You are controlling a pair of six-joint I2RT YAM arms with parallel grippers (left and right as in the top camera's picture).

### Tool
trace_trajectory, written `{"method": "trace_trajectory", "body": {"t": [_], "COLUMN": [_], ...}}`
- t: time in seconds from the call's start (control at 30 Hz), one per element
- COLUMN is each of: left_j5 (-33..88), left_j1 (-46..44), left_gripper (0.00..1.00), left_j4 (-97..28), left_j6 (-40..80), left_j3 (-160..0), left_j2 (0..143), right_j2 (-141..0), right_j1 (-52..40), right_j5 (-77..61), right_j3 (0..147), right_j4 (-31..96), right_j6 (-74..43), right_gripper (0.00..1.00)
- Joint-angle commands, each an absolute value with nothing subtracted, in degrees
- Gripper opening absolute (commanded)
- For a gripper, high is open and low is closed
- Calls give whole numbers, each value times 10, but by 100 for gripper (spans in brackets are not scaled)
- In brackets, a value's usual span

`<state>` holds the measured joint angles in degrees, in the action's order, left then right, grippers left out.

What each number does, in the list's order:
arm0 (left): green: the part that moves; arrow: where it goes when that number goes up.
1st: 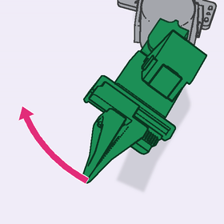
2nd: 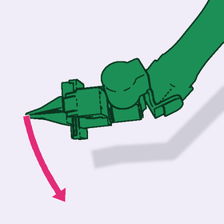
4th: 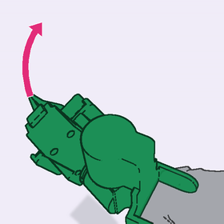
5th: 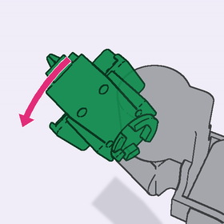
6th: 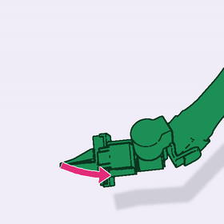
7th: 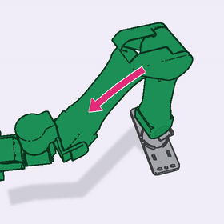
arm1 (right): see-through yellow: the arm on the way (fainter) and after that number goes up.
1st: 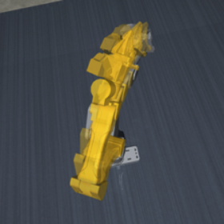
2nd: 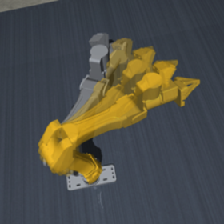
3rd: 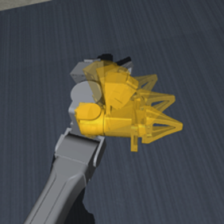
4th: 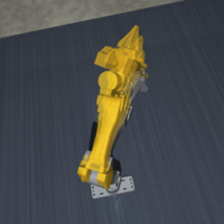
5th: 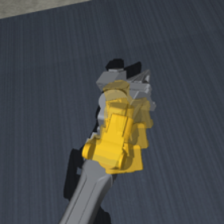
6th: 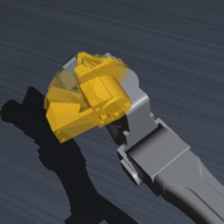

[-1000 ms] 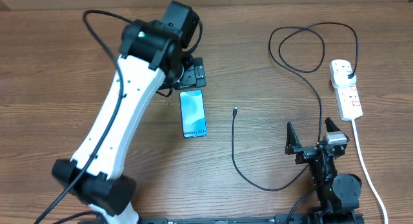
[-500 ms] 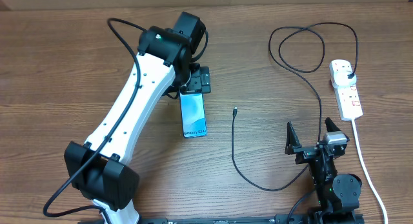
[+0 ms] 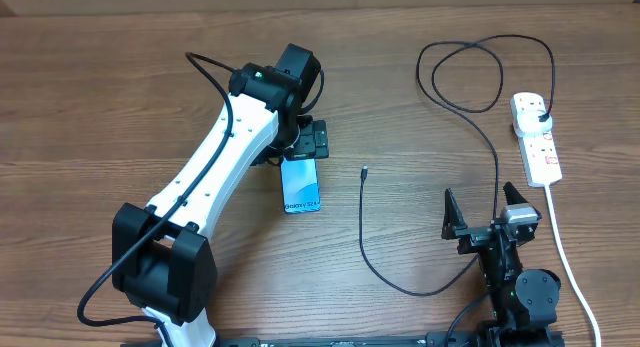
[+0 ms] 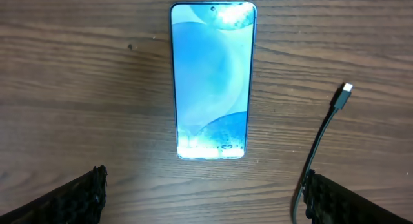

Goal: Plug charger to phone and switch on socket
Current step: 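Move the left gripper over the smartphone and lower toward it, then lower the left gripper onto the phone and close on its sides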

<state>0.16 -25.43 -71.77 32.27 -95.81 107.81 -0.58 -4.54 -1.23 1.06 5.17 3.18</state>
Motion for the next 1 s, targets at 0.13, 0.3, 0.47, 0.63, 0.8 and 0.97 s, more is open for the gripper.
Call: {"method": "trace_trajectory", "body": {"t": [0.13, 0.3, 0.47, 0.63, 0.8, 0.97], "left_j5": [-19, -19, -19, -21, -18, -14], "left_j1": [-267, -267, -267, -267, -267, -267], "left_gripper": [100, 99, 100, 99, 99, 99], "left_j4": [-703, -695, -686, -676, -656, -640], "left_j6": [413, 416, 395, 385, 388, 397], "left_j3": [-952, -952, -952, -952, -952, -952], "left_j2": [1115, 1146, 1158, 1159, 1159, 1159], "right_j2": [-2, -2, -2, -2, -2, -2], "right_j1": [-48, -48, -48, -48, -48, -48], "right_j5": [-10, -10, -10, -10, -10, -10], "right_j3": [5, 5, 5, 5, 5, 5], "right_j4": [48, 48, 48, 48, 48, 48], "right_j6": [29, 29, 29, 29, 29, 29], "right_gripper": [100, 100, 100, 100, 100, 100]}}
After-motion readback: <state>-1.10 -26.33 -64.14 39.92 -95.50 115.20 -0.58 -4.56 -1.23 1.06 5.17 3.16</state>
